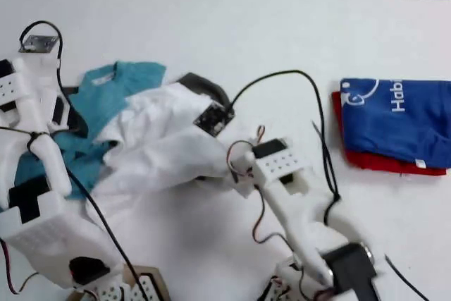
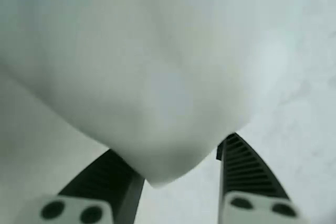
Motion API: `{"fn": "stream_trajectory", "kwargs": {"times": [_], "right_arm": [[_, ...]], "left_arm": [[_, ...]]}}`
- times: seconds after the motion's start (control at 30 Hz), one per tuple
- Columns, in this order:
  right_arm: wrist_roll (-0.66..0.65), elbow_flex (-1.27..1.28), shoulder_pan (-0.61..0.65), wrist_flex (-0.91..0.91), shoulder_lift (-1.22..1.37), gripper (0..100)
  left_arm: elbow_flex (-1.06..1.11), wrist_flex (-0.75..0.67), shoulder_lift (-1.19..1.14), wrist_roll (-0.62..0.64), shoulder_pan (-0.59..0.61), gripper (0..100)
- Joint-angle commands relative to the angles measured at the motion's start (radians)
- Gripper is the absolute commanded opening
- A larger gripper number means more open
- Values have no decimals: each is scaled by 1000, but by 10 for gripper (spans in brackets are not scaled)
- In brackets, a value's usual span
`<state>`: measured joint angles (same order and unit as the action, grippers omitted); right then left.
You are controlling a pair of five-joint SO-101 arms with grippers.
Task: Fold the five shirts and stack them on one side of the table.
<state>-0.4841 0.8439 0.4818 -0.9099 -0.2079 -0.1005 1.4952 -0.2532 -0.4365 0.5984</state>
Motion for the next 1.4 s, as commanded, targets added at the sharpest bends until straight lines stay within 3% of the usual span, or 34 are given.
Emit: {"fn": "stream_trajectory", "kwargs": {"times": [0.0, 0.07, 0.17, 0.43, 0.77, 1.13, 1.37], "right_arm": [[-3, -94, 25, 8, 82, 186], [-3, -124, 28, 8, 114, 148], [-3, -155, 33, 8, 120, 6], [-11, -364, -18, -226, -48, 22], [-51, -591, -340, -328, -306, 22], [9, -824, -816, -326, -335, 22], [20, -842, -891, -360, -335, 22]], "left_arm": [[-53, -8, 9, -9, -8, 268], [-68, -5, 8, -9, -8, 268], [-76, -2, 8, -9, -8, 268], [-67, -6, 5, -9, -17, 268], [-67, -6, 3, -6, -124, 268], [-74, -3, 8, -6, -330, 268], [-119, -9, 3, -5, -494, 268]]}}
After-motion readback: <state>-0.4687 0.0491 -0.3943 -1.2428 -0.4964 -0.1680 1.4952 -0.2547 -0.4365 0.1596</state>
